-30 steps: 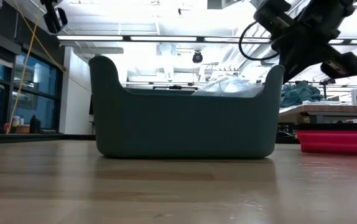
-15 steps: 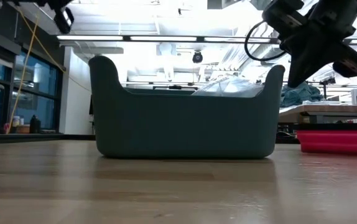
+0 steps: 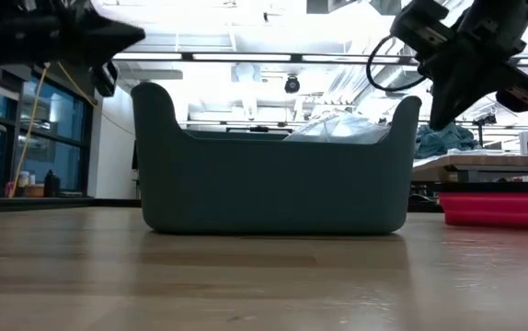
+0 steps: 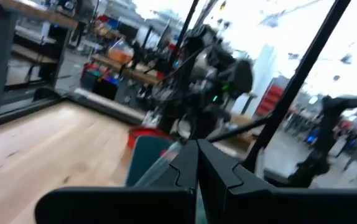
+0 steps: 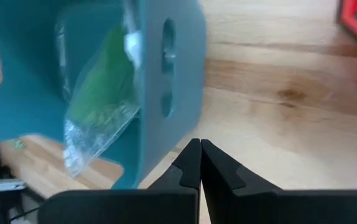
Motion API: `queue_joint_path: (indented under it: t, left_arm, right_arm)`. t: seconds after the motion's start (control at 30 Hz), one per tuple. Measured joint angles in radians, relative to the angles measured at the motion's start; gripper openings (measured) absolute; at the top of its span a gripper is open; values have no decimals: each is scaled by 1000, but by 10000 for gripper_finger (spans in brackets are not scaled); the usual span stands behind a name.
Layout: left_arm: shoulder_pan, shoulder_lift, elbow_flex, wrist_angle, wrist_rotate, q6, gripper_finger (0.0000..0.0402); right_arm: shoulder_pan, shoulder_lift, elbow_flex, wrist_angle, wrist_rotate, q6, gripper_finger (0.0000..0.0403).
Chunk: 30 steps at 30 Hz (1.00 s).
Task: Roll bandage
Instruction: Move the blue bin to the center of the table
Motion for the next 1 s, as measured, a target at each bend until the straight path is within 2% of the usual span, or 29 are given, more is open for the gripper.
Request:
queue_joint_path:
  t: [0.13, 0.33, 0.4, 0.5, 0.67, 0.8, 0.9, 1.0]
  left_arm:
    - [1, 0, 0, -73, -14, 28, 0]
    - [-48, -1, -1, -65, -36, 73, 0]
    - [-67, -2, -39, 9, -49, 81, 0]
    - [-87, -6, -150, 223, -58, 52, 0]
    - [-78, -21, -140, 215, -28, 137, 0]
    - [-56, -25, -140, 76, -26, 151, 0]
    - [-54, -25, -141, -46, -80, 140, 0]
    - [-54, -25, -141, -99, -121, 175, 0]
  right_arm:
    - [-2, 0, 0, -20, 3, -22, 0]
    - [-1, 0, 0, -22, 3, -67, 0]
    - [-1, 0, 0, -24, 10, -73, 0]
    - [-1, 0, 0, -28, 10, -74, 0]
    - [-2, 0, -13, -21, 6, -74, 0]
    - [1, 0, -36, 7, 12, -87, 0]
    - [8, 0, -69, 70, 17, -137, 0]
    - [8, 0, -114, 156, 18, -194, 0]
